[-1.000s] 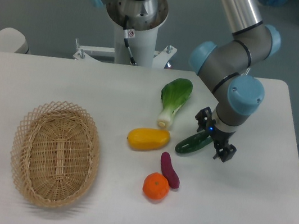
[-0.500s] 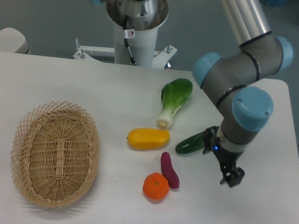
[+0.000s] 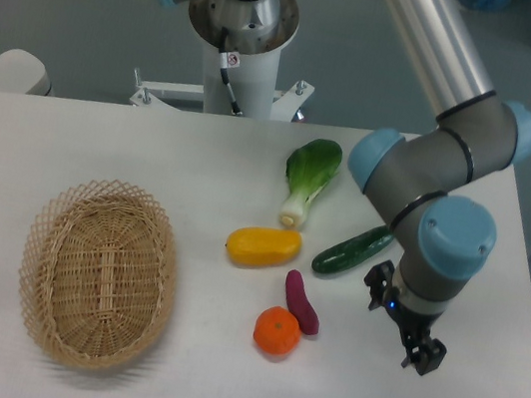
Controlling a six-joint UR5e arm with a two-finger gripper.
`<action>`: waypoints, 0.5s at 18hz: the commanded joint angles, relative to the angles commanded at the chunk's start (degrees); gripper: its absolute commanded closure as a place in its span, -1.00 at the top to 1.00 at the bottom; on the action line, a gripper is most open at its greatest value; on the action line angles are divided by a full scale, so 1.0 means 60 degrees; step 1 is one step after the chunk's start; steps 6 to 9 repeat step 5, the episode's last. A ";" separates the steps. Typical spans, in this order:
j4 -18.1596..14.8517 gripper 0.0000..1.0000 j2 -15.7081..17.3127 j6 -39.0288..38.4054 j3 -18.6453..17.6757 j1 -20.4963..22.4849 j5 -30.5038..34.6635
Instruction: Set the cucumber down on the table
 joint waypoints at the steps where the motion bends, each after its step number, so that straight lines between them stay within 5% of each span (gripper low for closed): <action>1: -0.0015 1.00 -0.0074 -0.0058 0.0059 -0.0015 0.0000; 9: -0.0015 1.00 -0.0104 -0.0088 0.0045 -0.0088 0.0000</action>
